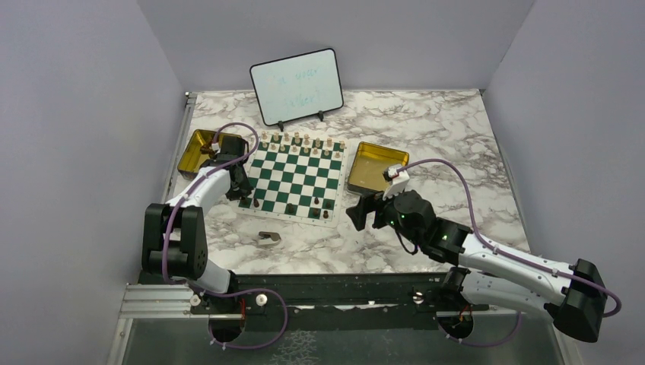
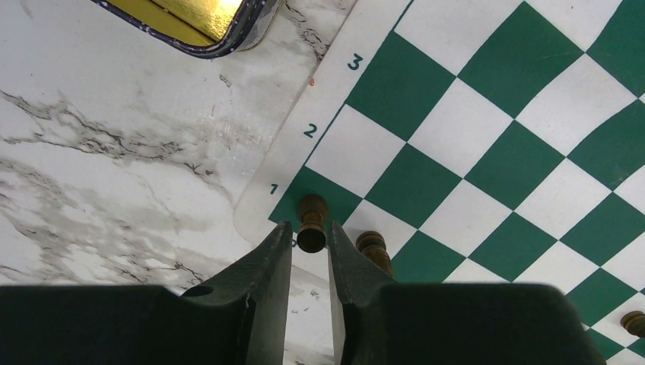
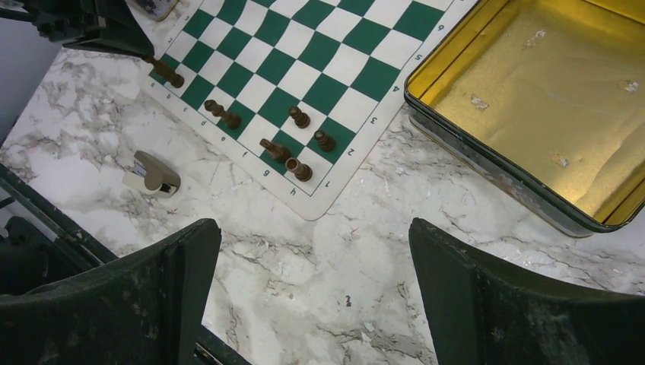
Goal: Set up the chess pieces on the board
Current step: Place the chess piece on the chessboard.
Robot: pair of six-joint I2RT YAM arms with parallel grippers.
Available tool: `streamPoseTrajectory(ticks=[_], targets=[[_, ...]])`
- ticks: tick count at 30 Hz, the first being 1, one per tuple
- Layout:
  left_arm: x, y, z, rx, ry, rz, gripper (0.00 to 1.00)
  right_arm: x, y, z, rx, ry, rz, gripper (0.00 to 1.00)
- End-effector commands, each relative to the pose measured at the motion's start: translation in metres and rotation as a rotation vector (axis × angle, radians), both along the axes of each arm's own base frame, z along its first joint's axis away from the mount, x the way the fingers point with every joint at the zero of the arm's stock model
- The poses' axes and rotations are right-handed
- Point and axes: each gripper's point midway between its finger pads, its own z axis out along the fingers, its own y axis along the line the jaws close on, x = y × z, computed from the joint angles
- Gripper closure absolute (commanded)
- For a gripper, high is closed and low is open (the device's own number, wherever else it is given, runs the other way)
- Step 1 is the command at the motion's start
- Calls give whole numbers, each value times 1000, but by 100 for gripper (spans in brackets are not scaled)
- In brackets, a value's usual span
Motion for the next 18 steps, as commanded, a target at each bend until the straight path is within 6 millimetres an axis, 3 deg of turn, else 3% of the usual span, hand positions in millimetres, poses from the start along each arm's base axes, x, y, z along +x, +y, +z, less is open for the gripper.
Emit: streamPoseTrajectory(ticks=[1, 10, 18], targets=[[1, 0, -1, 23, -9, -4, 74, -2, 0, 2, 20, -5, -4, 0], [3, -5, 13, 1, -47, -12, 65, -2, -1, -1, 13, -1, -5, 0], [24, -9, 56, -19, -167, -19, 55, -1, 1, -3, 4, 4, 1, 0]])
